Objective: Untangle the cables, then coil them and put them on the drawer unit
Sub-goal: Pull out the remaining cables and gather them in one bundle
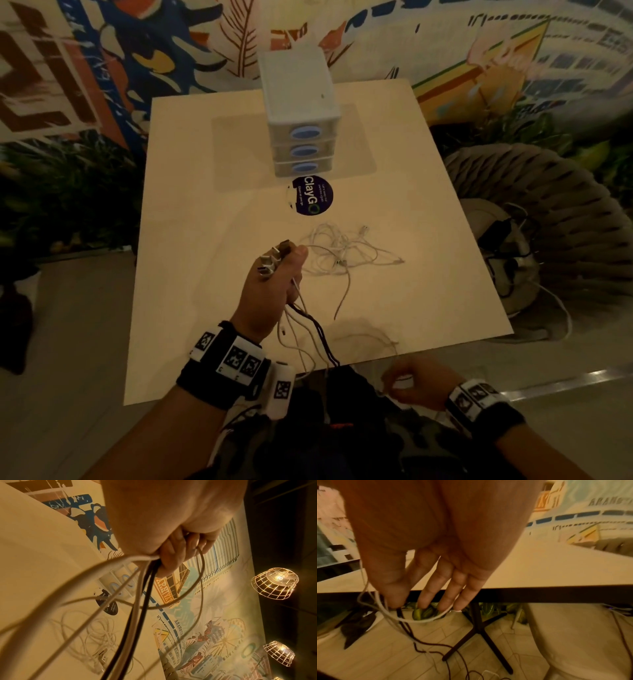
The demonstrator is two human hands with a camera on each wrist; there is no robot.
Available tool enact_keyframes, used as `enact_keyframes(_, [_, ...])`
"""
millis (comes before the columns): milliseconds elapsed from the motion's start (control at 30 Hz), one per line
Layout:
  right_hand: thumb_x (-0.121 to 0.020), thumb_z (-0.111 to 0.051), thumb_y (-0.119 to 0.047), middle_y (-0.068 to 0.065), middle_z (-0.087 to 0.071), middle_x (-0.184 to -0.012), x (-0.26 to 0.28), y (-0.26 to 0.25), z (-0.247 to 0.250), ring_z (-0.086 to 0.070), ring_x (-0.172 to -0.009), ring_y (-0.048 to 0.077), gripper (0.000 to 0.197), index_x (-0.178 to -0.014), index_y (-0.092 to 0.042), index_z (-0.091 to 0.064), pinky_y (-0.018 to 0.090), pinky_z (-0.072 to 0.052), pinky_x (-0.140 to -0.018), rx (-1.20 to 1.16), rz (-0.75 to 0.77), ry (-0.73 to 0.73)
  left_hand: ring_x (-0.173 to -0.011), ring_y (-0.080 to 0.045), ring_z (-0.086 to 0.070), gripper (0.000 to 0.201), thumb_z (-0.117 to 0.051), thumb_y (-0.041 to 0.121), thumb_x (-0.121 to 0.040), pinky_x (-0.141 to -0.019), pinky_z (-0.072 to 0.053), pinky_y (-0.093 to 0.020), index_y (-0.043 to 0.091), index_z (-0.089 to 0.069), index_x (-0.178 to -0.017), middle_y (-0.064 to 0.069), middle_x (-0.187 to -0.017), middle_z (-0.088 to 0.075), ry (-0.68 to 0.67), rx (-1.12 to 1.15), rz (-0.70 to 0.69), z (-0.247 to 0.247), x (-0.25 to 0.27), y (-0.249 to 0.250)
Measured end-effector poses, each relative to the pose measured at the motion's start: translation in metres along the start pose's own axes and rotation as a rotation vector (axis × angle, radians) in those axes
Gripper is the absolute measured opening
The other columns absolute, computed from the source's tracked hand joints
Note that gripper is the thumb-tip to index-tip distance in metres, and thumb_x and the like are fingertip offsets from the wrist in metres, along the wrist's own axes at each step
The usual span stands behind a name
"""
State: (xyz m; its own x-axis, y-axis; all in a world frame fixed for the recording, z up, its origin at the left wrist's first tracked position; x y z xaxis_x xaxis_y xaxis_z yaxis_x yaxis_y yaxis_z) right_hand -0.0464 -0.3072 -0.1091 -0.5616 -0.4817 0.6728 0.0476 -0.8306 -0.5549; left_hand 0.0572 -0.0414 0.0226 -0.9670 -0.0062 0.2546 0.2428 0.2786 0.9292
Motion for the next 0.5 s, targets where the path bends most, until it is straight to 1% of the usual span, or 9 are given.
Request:
enact_keyframes(67, [-0.087,-0.064,-0.032,-0.027,-0.066,-0.107,-0.006,-0.007,-0.001,-0.060,-0.098,-0.009,0.019,-0.089,-0.050,-0.071,0.016,-0.047,-0.093,0.056,0.025,-0.037,-0.048,-0.012,-0.022,0.032,-0.065,0.039,-0.087,-0.048,-0.017,-0.032,0.028,-0.048,-0.062,0.008,-0.054,-0.029,-0.039,-0.074,-0.036,-0.004,0.001,0.003])
enact_keyframes(100, [-0.086,-0.062,-0.032,-0.023,-0.070,-0.107,-0.007,-0.010,0.005,-0.063,-0.097,-0.005,0.020,-0.095,-0.045,-0.074,0.020,-0.051,-0.092,0.061,0.035,-0.010,-0.047,-0.013,-0.025,0.031,-0.065,0.041,-0.086,-0.048,-0.022,-0.028,0.027,-0.049,-0.063,0.008,-0.053,-0.031,-0.062,-0.132,-0.055,-0.007,0.003,0.005])
enact_keyframes(167, [-0.081,-0.060,-0.035,-0.018,-0.074,-0.091,-0.001,-0.027,0.038,-0.068,-0.081,0.001,0.021,-0.092,-0.043,-0.075,0.027,-0.056,-0.077,0.001,0.099,0.163,-0.049,-0.014,-0.032,0.032,-0.064,0.043,-0.087,-0.051,-0.031,-0.026,0.024,-0.050,-0.064,0.006,-0.054,-0.036,-0.107,-0.248,-0.079,-0.013,0.007,0.007])
enact_keyframes(233, [-0.081,-0.062,-0.033,-0.014,-0.069,-0.076,0.014,-0.052,0.085,-0.064,-0.068,0.007,0.013,-0.089,-0.042,-0.069,0.023,-0.048,-0.064,-0.093,0.203,0.412,-0.052,-0.013,-0.037,0.037,-0.062,0.043,-0.089,-0.055,-0.033,-0.027,0.019,-0.049,-0.063,0.006,-0.056,-0.039,-0.168,-0.357,-0.099,-0.024,0.012,0.009])
enact_keyframes(300, [-0.086,-0.067,-0.034,-0.011,-0.066,-0.084,0.033,-0.094,0.132,-0.063,-0.074,0.012,0.016,-0.102,-0.036,-0.066,0.021,-0.046,-0.063,-0.222,0.367,0.566,-0.055,-0.013,-0.039,0.039,-0.062,0.036,-0.093,-0.058,-0.034,-0.029,0.014,-0.049,-0.064,0.006,-0.057,-0.040,-0.225,-0.429,-0.108,-0.036,0.015,0.010])
enact_keyframes(367, [-0.091,-0.065,-0.048,-0.013,-0.064,-0.103,0.039,-0.139,0.159,-0.063,-0.091,0.011,0.031,-0.117,-0.033,-0.063,0.020,-0.048,-0.072,-0.173,0.508,0.548,-0.056,-0.010,-0.040,0.037,-0.061,0.024,-0.098,-0.058,-0.035,-0.025,0.011,-0.050,-0.065,0.009,-0.057,-0.042,-0.251,-0.459,-0.117,-0.047,0.017,0.012])
enact_keyframes(400, [-0.093,-0.061,-0.053,-0.015,-0.063,-0.105,0.036,-0.157,0.163,-0.062,-0.095,0.008,0.033,-0.117,-0.031,-0.062,0.021,-0.049,-0.076,-0.083,0.539,0.493,-0.055,-0.007,-0.042,0.035,-0.059,0.018,-0.100,-0.059,-0.036,-0.022,0.011,-0.052,-0.066,0.011,-0.056,-0.045,-0.258,-0.476,-0.126,-0.051,0.017,0.014])
enact_keyframes(467, [-0.098,-0.053,-0.051,-0.013,-0.064,-0.092,0.024,-0.176,0.165,-0.060,-0.085,0.006,0.027,-0.105,-0.027,-0.064,0.030,-0.052,-0.076,0.081,0.534,0.374,-0.055,0.000,-0.045,0.033,-0.055,0.009,-0.103,-0.059,-0.037,-0.016,0.014,-0.056,-0.070,0.014,-0.056,-0.051,-0.254,-0.499,-0.145,-0.056,0.017,0.017])
enact_keyframes(500, [-0.101,-0.050,-0.046,-0.011,-0.064,-0.084,0.021,-0.179,0.168,-0.060,-0.078,0.006,0.024,-0.097,-0.026,-0.062,0.034,-0.052,-0.073,0.093,0.528,0.339,-0.055,0.000,-0.045,0.032,-0.055,0.012,-0.103,-0.058,-0.037,-0.016,0.014,-0.056,-0.071,0.014,-0.057,-0.051,-0.242,-0.502,-0.141,-0.056,0.016,0.018])
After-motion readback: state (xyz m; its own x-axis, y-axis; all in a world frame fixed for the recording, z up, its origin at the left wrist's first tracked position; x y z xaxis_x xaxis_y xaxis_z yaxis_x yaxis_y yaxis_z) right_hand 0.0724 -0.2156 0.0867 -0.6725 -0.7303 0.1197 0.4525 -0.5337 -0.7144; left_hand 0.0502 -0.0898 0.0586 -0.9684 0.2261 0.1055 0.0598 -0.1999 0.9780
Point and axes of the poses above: each hand's wrist, its own x-axis away from the middle knuckle, its own z-axis out of the back of the hand, y = z × x, the point moved 8 cm from there along -x, towards the middle knuckle
